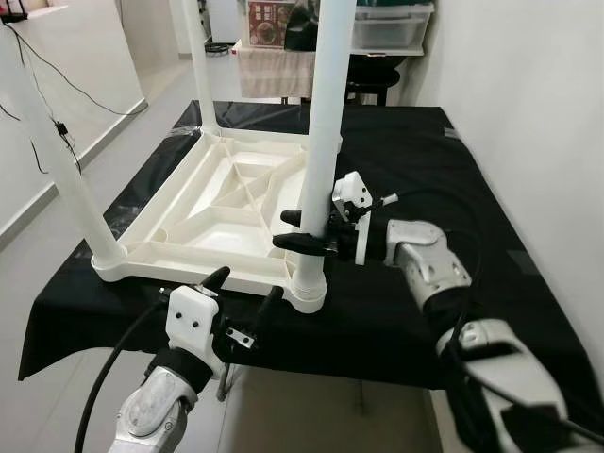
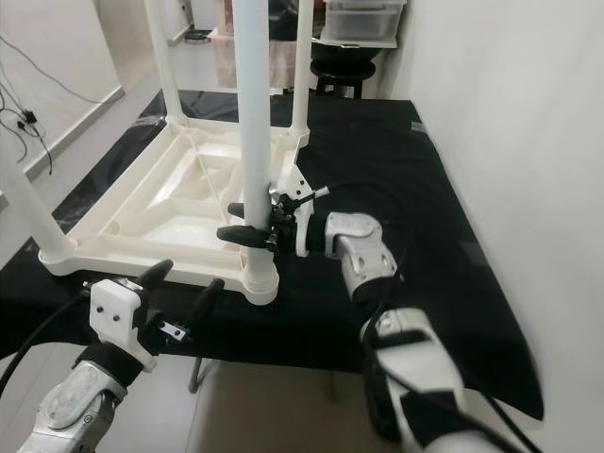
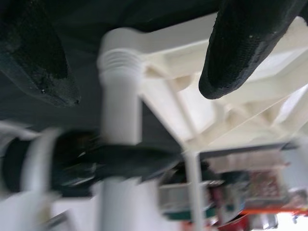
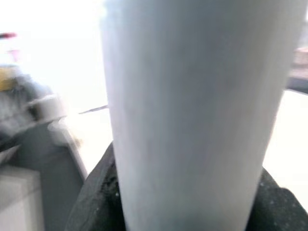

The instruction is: Building children table

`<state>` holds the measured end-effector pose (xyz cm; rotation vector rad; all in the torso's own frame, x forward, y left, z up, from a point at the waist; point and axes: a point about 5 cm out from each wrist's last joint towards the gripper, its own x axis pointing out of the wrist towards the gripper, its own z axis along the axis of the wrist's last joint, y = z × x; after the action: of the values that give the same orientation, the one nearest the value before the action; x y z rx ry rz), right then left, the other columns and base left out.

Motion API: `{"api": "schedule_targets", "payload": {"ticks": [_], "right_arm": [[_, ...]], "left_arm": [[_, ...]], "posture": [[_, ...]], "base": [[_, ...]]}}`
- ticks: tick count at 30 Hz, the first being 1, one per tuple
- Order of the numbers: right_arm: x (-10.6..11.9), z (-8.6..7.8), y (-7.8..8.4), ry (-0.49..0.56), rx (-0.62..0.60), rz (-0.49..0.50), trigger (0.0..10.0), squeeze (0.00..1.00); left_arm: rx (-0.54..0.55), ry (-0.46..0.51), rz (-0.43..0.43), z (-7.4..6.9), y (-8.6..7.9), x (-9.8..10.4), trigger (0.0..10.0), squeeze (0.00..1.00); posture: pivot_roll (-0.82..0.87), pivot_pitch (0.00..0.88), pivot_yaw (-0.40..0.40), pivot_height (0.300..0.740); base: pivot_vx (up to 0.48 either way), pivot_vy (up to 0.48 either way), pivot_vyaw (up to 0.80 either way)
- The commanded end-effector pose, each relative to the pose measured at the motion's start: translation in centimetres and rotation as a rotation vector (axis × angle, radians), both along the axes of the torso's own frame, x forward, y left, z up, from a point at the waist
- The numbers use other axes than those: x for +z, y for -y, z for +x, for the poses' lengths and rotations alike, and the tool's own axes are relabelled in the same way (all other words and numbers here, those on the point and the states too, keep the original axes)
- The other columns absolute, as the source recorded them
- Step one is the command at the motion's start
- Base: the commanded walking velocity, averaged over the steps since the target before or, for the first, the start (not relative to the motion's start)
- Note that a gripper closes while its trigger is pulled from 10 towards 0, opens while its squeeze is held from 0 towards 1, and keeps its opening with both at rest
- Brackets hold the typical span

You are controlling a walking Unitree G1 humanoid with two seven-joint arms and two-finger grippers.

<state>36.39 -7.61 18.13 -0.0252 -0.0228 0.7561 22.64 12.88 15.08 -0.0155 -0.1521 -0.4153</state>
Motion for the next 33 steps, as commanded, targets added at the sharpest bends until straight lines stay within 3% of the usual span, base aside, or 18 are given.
{"api": "schedule_targets", "payload": {"ticks": [1, 4, 6, 11, 12, 13, 16, 17, 18, 19, 20, 21, 23, 25, 26, 32, 33], "right_arm": [[-3.2, -1.2, 1.3, -0.122, -0.267, -0.081, 0.0, 0.00], [-3.4, -1.7, 0.8, -0.121, -0.303, -0.074, 0.0, 0.00], [-2.9, -1.7, -0.3, -0.088, -0.218, -0.087, 0.0, 0.00], [-2.4, -1.3, -0.8, -0.083, -0.213, -0.090, 0.0, 0.00], [-2.1, -1.3, -1.1, -0.084, -0.185, -0.080, 10.0, 0.33], [-1.7, -1.4, -1.5, -0.080, -0.143, -0.083, 10.0, 1.00], [-1.1, -1.9, -2.0, -0.079, -0.116, -0.092, 10.0, 1.00], [-0.3, -1.6, -2.2, -0.057, -0.057, -0.060, 10.0, 1.00], [0.7, -1.2, -2.4, -0.027, 0.047, -0.029, 10.0, 0.76], [1.4, -1.0, -2.4, -0.008, 0.152, -0.017, 10.0, 0.12], [1.8, -0.8, -2.3, 0.003, 0.219, -0.013, 10.0, 0.12], [2.1, -0.9, -2.2, 0.038, 0.332, -0.050, 10.0, 0.00], [2.2, -0.9, -1.8, 0.058, 0.464, -0.092, 10.0, 0.00], [2.2, -0.9, -1.8, 0.058, 0.464, -0.092, 10.0, 0.00], [2.5, -0.4, -1.6, 0.052, 0.536, -0.112, 10.0, 0.00], [3.1, 0.3, -1.2, 0.027, 0.594, -0.122, 10.0, 0.00], [3.1, 0.4, -1.0, 0.002, 0.611, -0.111, 1.4, 0.00]], "left_arm": [[-0.022, -0.006, 0.001, -0.2, 0.3, 0.1, 10.0, 0.00], [-0.026, -0.008, 0.005, -0.2, 0.5, 0.1, 10.0, 0.00], [-0.028, -0.011, 0.005, -0.1, 0.6, 0.1, 10.0, 0.00], [-0.024, -0.023, 0.015, 0.0, 0.6, -0.2, 10.0, 0.00], [-0.009, -0.035, 0.026, -0.2, 0.2, -0.5, 10.0, 0.00], [0.008, -0.049, 0.033, -0.4, -0.2, -0.8, 10.0, 0.00], [0.024, -0.063, 0.038, -0.5, -0.6, -1.0, 10.0, 0.00], [0.029, -0.070, 0.038, -0.6, -0.7, -1.2, 10.0, 0.00], [0.034, -0.078, 0.036, -0.7, -0.8, -1.4, 10.0, 0.00], [0.039, -0.084, 0.035, -0.8, -0.9, -1.5, 10.0, 0.00], [0.043, -0.086, 0.035, -0.8, -1.0, -1.6, 10.0, 0.00], [0.046, -0.087, 0.035, -0.8, -1.1, -1.6, 10.0, 0.00], [0.051, -0.086, 0.033, -0.8, -1.1, -1.6, 10.0, 0.00], [0.051, -0.086, 0.033, -0.8, -1.1, -1.6, 10.0, 0.00], [0.051, -0.083, 0.033, -0.6, -0.9, -1.5, 10.0, 0.00], [0.045, -0.087, 0.040, -0.6, -0.8, -1.7, 10.0, 0.00], [0.043, -0.092, 0.039, -0.6, -0.9, -1.8, 10.0, 0.00]], "posture": [[0.00, 0.069, -0.020, 0.740], [-0.02, 0.059, -0.013, 0.740], [-0.01, 0.065, -0.029, 0.740], [0.00, 0.067, -0.031, 0.740], [0.00, 0.068, -0.032, 0.740], [0.01, 0.069, -0.033, 0.740], [0.01, 0.069, -0.033, 0.740], [0.01, 0.068, -0.032, 0.740], [0.00, 0.065, -0.033, 0.740], [0.00, 0.065, -0.033, 0.740], [0.00, 0.065, -0.033, 0.740], [0.01, 0.063, -0.033, 0.740], [0.01, 0.062, -0.033, 0.740], [0.01, 0.062, -0.033, 0.740], [0.01, 0.062, -0.032, 0.740], [0.02, 0.063, -0.024, 0.740], [0.02, 0.064, -0.024, 0.740]], "base": [[0.000, 0.000, 0.00], [0.000, 0.000, 0.00], [0.000, 0.000, 0.00], [0.000, 0.000, 0.00], [0.000, 0.000, 0.00], [0.000, 0.000, 0.00], [0.000, 0.000, 0.00], [0.000, 0.000, 0.00], [0.000, 0.000, 0.00], [0.000, 0.000, 0.00], [0.000, 0.000, 0.00], [0.000, 0.000, 0.00], [0.000, 0.000, 0.00], [0.000, 0.000, 0.00], [0.000, 0.000, 0.00], [0.000, 0.000, 0.00], [0.000, 0.000, 0.00]]}}
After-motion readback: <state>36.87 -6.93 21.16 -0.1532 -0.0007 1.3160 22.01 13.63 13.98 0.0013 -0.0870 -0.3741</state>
